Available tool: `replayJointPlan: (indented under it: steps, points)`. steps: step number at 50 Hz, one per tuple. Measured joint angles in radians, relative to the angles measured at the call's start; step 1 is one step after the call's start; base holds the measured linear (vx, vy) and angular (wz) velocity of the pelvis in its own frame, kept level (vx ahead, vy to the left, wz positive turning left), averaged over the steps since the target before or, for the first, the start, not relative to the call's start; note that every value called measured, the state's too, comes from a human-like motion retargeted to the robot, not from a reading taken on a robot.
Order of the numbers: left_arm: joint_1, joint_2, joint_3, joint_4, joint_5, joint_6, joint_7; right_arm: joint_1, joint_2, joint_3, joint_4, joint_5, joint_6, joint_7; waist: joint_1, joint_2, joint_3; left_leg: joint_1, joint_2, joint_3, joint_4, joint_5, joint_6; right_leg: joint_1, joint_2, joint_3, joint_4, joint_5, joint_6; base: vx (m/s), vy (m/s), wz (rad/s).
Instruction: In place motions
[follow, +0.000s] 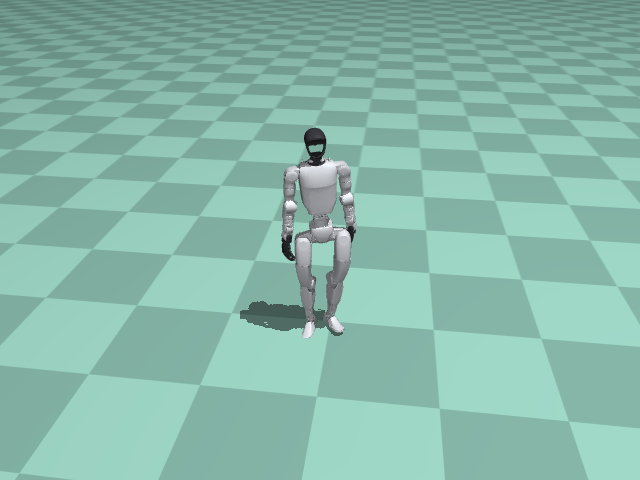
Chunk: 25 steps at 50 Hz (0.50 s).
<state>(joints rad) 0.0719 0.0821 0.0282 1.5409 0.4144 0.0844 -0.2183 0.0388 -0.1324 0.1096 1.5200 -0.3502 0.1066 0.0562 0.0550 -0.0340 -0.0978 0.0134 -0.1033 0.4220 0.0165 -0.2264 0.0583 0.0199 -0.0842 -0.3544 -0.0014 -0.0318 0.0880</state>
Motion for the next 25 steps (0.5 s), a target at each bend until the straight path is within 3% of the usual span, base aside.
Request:
replayJointPlan:
  steps: [17,25]
  points:
    - [0.016,0.002,0.012,0.02,-0.007,0.007,0.013,0.007,-0.003,-0.014,0.022,-0.022,-0.002,0.065,-0.067,-0.01,-0.005,0.007,-0.011,-0.061,-0.009,-0.003,-0.008,0.009,-0.003,-0.07,-0.009,0.012,-0.012,0.0,0.0,0.18]
    - [0.014,0.002,0.011,0.015,-0.003,0.011,0.015,0.0,0.003,-0.006,0.003,-0.011,-0.01,0.071,-0.017,-0.007,-0.004,0.003,0.004,-0.003,-0.007,-0.004,-0.011,0.002,0.004,-0.011,-0.001,0.021,-0.012,0.01,0.0,-0.34]
